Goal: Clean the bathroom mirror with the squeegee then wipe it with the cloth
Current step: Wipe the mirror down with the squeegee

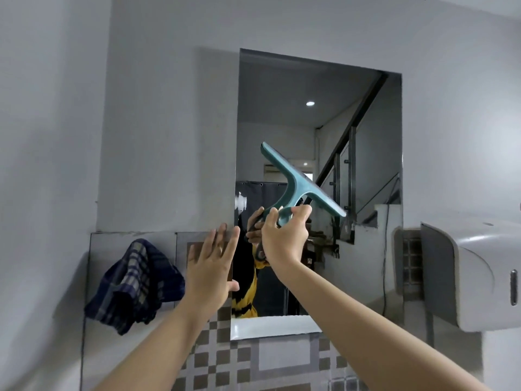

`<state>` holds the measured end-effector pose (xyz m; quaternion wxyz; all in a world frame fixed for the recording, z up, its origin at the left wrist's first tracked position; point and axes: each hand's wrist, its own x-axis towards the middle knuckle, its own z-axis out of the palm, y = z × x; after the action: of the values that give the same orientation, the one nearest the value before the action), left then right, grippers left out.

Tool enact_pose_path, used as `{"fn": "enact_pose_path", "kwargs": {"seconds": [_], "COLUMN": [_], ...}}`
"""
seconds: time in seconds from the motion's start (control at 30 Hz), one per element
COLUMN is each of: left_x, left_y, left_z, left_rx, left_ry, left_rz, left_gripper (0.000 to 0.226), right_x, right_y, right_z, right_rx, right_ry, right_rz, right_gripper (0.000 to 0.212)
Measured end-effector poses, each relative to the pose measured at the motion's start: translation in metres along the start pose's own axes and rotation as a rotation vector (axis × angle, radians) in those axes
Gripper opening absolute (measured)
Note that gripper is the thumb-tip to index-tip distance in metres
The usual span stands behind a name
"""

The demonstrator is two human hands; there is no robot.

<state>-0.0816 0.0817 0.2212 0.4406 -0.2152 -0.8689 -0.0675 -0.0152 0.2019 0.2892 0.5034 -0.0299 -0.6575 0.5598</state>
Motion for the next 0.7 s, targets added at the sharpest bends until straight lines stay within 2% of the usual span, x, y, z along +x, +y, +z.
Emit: {"fn": "enact_pose_path", "kwargs": {"seconds": [0.23, 0.43, 0.57, 0.7], "left_x": [-0.003, -0.002, -0.001, -0.004], "left_y": [-0.001, 0.0, -0.001, 0.0], "left_z": [0.0, 0.001, 0.003, 0.007], "left_rx": [-0.034, -0.048, -0.049, -0.04], "left_ry": [-0.023, -0.054, -0.05, -0.049], "left_rz": [-0.02, -0.033, -0.043, -0.066], "left_gripper": [0.118, 0.113, 0.114, 0.111], "right_x": [-0.003, -0.003, -0.013, -0.004], "right_y": [0.019, 0.035, 0.055, 0.061], "right_z": [-0.012, -0.021, -0.03, -0.042], "right_rx": [-0.066, -0.114, -0.291, -0.358], "right_ry": [-0.055, -0.122, -0.239, -0.18], "right_rz": [-0.21, -0.296, -0.454, -0.516], "right_gripper": [0.022, 0.022, 0.025, 0.029]}}
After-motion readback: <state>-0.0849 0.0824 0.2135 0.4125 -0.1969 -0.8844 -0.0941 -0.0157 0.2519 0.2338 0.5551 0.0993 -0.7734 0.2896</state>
